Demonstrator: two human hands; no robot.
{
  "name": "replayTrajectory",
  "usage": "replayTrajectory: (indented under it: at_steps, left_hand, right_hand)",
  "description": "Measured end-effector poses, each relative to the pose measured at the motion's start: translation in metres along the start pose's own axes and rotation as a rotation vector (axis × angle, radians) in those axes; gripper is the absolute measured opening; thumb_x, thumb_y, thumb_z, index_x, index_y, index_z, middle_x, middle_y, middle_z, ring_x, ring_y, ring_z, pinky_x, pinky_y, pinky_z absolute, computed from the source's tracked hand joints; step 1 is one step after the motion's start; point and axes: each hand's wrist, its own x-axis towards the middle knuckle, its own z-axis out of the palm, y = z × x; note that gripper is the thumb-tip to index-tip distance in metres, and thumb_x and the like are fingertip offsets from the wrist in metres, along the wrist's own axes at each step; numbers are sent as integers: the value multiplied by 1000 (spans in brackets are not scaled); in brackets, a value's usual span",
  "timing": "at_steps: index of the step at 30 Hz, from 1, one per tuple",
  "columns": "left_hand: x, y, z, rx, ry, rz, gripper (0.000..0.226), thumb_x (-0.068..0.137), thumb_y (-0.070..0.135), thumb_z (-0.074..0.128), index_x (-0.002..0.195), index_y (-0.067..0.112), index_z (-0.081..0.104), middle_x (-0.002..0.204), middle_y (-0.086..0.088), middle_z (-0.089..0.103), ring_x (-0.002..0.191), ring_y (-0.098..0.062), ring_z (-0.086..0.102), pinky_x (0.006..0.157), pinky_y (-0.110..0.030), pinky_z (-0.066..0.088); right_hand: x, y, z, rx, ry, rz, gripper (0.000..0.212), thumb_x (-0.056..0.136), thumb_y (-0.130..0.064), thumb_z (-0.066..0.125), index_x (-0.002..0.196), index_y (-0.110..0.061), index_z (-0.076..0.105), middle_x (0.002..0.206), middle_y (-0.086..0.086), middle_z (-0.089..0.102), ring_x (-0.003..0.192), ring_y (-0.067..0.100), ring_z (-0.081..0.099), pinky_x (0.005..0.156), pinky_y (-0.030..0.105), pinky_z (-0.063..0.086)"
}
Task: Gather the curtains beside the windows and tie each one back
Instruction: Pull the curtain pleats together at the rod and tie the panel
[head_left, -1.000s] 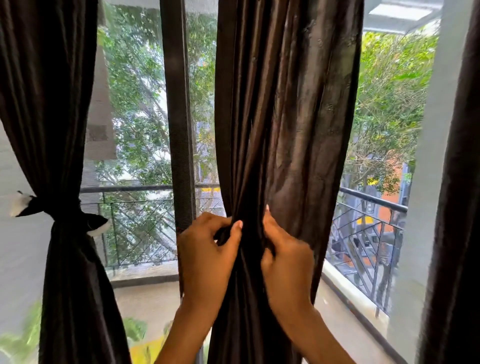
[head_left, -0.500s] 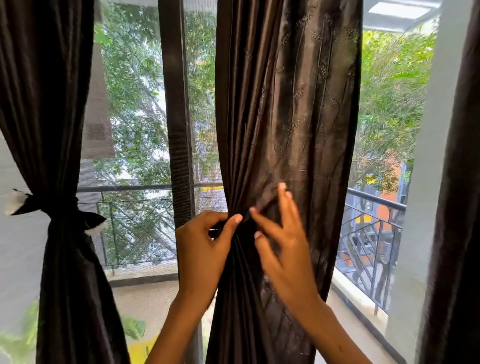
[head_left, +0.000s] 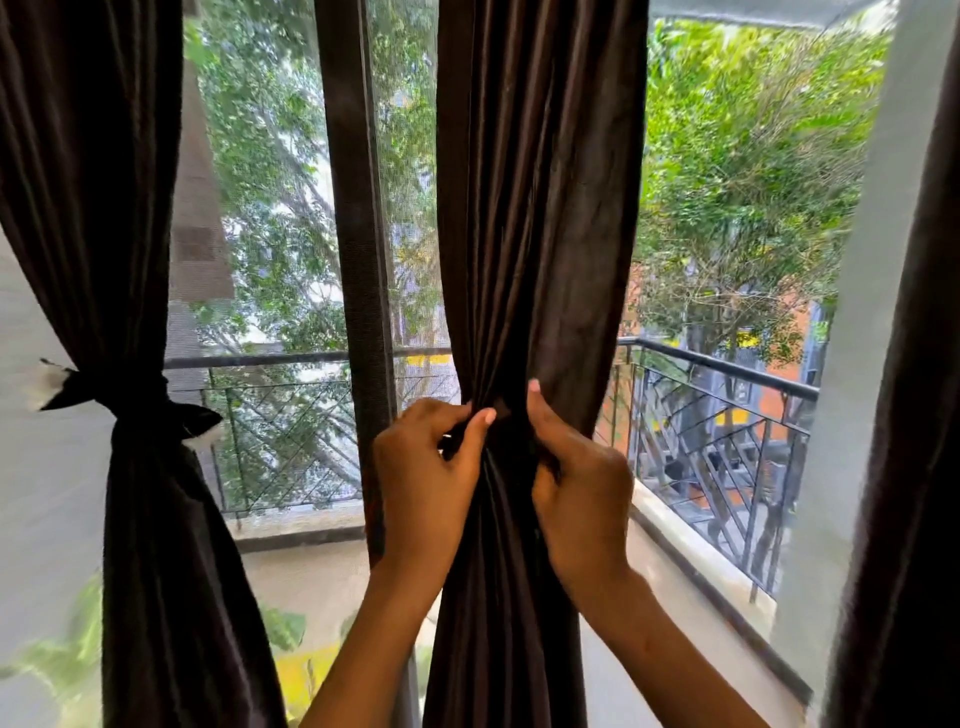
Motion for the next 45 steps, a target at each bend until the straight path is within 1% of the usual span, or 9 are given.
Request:
replayTrajectory:
  at_steps: [4, 12, 15, 19, 24, 30, 34, 41, 45]
  left_hand:
    - [-2, 3, 0, -74, -8, -4, 20, 83, 30, 66, 83, 12, 76, 74, 1, 67, 69, -10, 65, 63, -36, 53]
    - [0, 10, 2, -88, -11, -44, 12, 80, 23, 74, 80, 11, 75, 73, 2, 69, 67, -7, 65, 65, -32, 53]
    - [4, 6, 3, -47, 8, -57, 12, 79, 22, 75, 80, 10, 76, 72, 1, 70, 67, -10, 66, 65, -21, 49]
    - [2, 3, 5, -57, -10, -55, 13, 78, 21, 75, 83, 9, 75, 75, 2, 69, 69, -8, 66, 67, -21, 51]
    - [-1, 2, 9, -78, 0, -45, 9, 78, 19, 76, 82, 10, 74, 74, 2, 67, 68, -9, 66, 66, -35, 54]
    - [-5, 3, 9, -122, 8, -47, 16, 78, 26, 71, 84, 11, 75, 75, 4, 67, 69, -8, 66, 65, -37, 56]
    - [-5, 5, 6, -108, 21, -48, 6, 79, 15, 75, 84, 11, 75, 74, 5, 67, 68, -4, 65, 64, -35, 56]
    - [-7, 9, 5, -120, 30, -26, 10, 79, 23, 72, 81, 14, 76, 72, 8, 66, 68, 0, 63, 61, -32, 54]
    - [-11, 14, 7, -82, 56, -8, 12, 79, 22, 69, 85, 14, 76, 77, 8, 68, 71, 1, 62, 64, -27, 53]
  right_hand:
    - [-6, 4, -5, 49, -193, -8, 83, 56, 9, 37, 133, -19, 54, 133, -7, 56, 121, 3, 51, 102, 5, 30]
    - [-9, 5, -12, 104, -452, -86, 60, 76, -21, 37, 133, -15, 55, 148, -3, 38, 136, 7, 38, 109, 25, 36]
    - [-2, 5, -16, 164, -101, 17, 37, 85, -21, 61, 121, -14, 65, 147, 2, 43, 135, 12, 41, 109, 28, 36]
    - [18, 16, -17, 175, 227, 192, 53, 77, -18, 78, 126, -19, 56, 123, -6, 62, 113, 3, 58, 96, 19, 45]
    - [22, 26, -7, 81, 241, 69, 21, 79, -6, 73, 97, -16, 73, 89, -5, 70, 79, 12, 66, 63, 36, 55]
    - [5, 12, 4, -69, 71, -83, 29, 81, -14, 64, 108, -19, 73, 96, -3, 65, 85, 14, 64, 62, 27, 50]
    - [1, 5, 2, 158, -122, 24, 36, 91, -40, 56, 120, -22, 67, 102, -7, 62, 92, 3, 62, 68, 27, 56]
    - [6, 4, -4, 237, 87, 202, 9, 79, -11, 76, 85, -18, 75, 83, -11, 65, 77, 4, 64, 56, 19, 49]
    - [-2, 0, 0, 305, -20, 180, 19, 84, -9, 70, 99, -20, 76, 101, -11, 67, 93, -1, 64, 68, 22, 55]
